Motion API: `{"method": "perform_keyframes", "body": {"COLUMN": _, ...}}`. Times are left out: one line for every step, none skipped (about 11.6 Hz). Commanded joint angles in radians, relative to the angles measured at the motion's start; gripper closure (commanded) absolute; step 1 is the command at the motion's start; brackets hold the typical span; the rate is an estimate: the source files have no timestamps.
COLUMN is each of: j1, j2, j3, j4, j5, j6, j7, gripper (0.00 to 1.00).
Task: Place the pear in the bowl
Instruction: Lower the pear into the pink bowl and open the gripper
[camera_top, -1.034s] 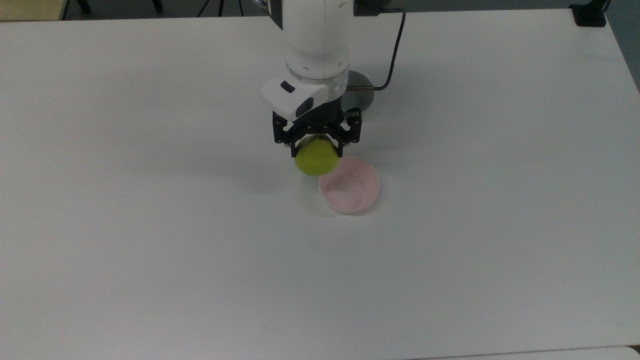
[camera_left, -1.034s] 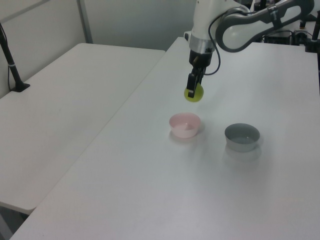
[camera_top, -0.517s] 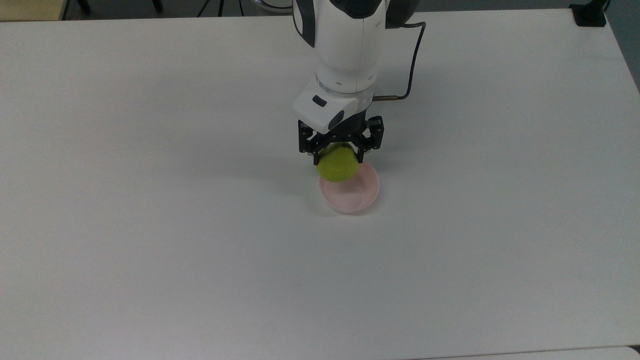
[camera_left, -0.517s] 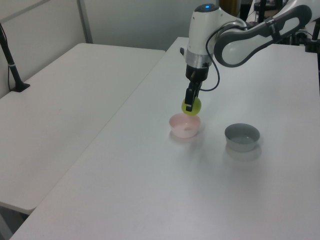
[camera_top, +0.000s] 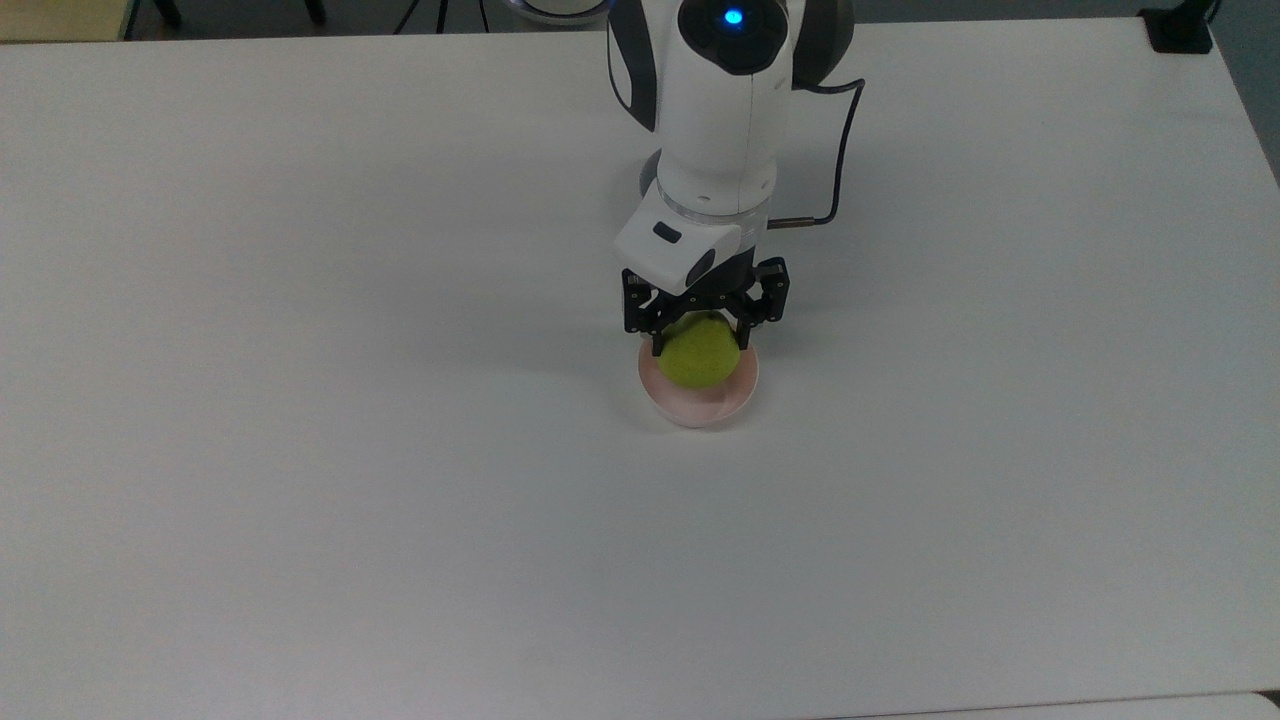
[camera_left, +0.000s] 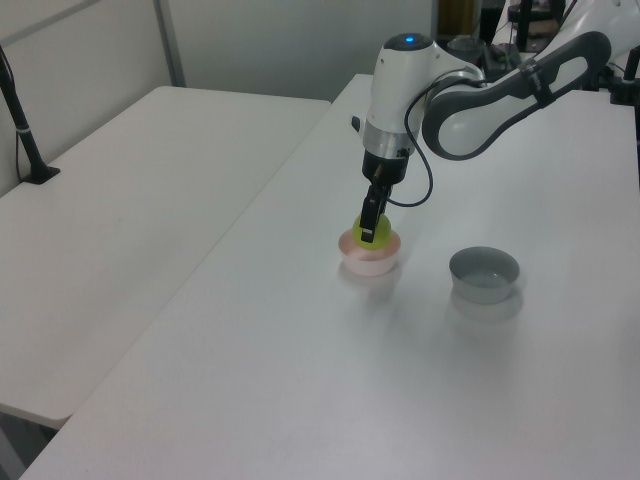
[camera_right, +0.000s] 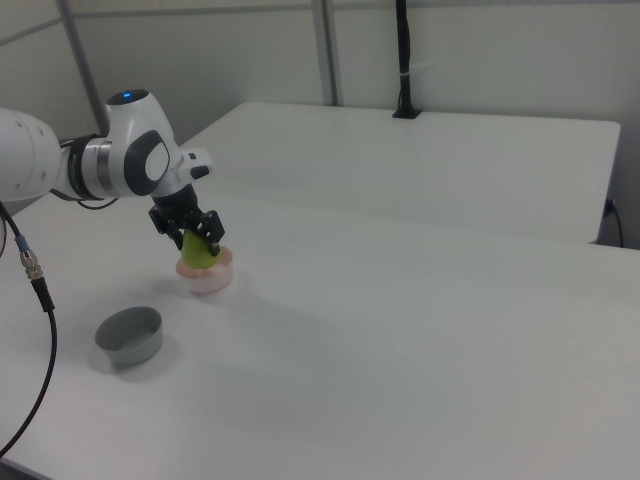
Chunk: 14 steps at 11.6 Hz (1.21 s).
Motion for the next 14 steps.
{"method": "perform_keyframes", "body": {"j1": 0.010, "j2": 0.010, "j3": -0.009, "j4": -0.008, "j5": -0.034, "j6": 0.041, "j7": 0.029, "gripper": 0.52}}
{"method": "perform_keyframes", "body": {"j1": 0.008, "j2": 0.016, "j3": -0.011, "j4": -0.008, "j5": -0.048, "j6": 0.041, "j7": 0.029, "gripper": 0.44}}
{"method": "perform_keyframes", "body": {"j1": 0.010, "j2": 0.018, "j3": -0.011, "j4": -0.008, "j5": -0.051, "j6": 0.041, "j7": 0.030, "gripper": 0.28}}
{"method": "perform_keyframes", "body": {"j1": 0.010, "j2": 0.016, "j3": -0.011, "j4": -0.008, "j5": -0.051, "j6": 0.040, "j7": 0.030, "gripper": 0.20}}
{"method": "perform_keyframes", "body": {"j1": 0.010, "j2": 0.016, "j3": -0.011, "j4": -0.008, "j5": -0.051, "j6": 0.040, "j7": 0.032, "gripper": 0.10}}
{"method": "perform_keyframes", "body": {"j1": 0.011, "j2": 0.016, "j3": -0.011, "j4": -0.008, "j5": -0.051, "j6": 0.040, "j7": 0.032, "gripper": 0.08}}
{"method": "perform_keyframes", "body": {"j1": 0.011, "j2": 0.016, "j3": -0.011, "j4": -0.008, "j5": -0.050, "j6": 0.040, "j7": 0.035, "gripper": 0.00}}
{"method": "perform_keyframes", "body": {"j1": 0.011, "j2": 0.015, "j3": -0.011, "j4": -0.008, "j5": -0.050, "j6": 0.040, "j7": 0.042, "gripper": 0.00}}
{"method": "perform_keyframes", "body": {"j1": 0.011, "j2": 0.013, "j3": -0.011, "j4": -0.008, "j5": -0.051, "j6": 0.038, "j7": 0.044, "gripper": 0.00}}
{"method": "perform_keyframes", "body": {"j1": 0.010, "j2": 0.008, "j3": -0.011, "j4": -0.007, "j5": -0.050, "j6": 0.032, "j7": 0.045, "gripper": 0.00}}
{"method": "perform_keyframes", "body": {"j1": 0.008, "j2": 0.002, "j3": -0.011, "j4": 0.002, "j5": -0.050, "j6": 0.024, "j7": 0.044, "gripper": 0.00}}
{"method": "perform_keyframes", "body": {"j1": 0.007, "j2": -0.008, "j3": -0.012, "j4": 0.016, "j5": -0.050, "j6": -0.003, "j7": 0.044, "gripper": 0.00}}
{"method": "perform_keyframes", "body": {"j1": 0.004, "j2": -0.031, "j3": -0.012, "j4": 0.041, "j5": -0.050, "j6": -0.064, "j7": 0.042, "gripper": 0.00}}
{"method": "perform_keyframes", "body": {"j1": 0.001, "j2": -0.051, "j3": -0.015, "j4": 0.076, "j5": -0.042, "j6": -0.141, "j7": 0.038, "gripper": 0.00}}
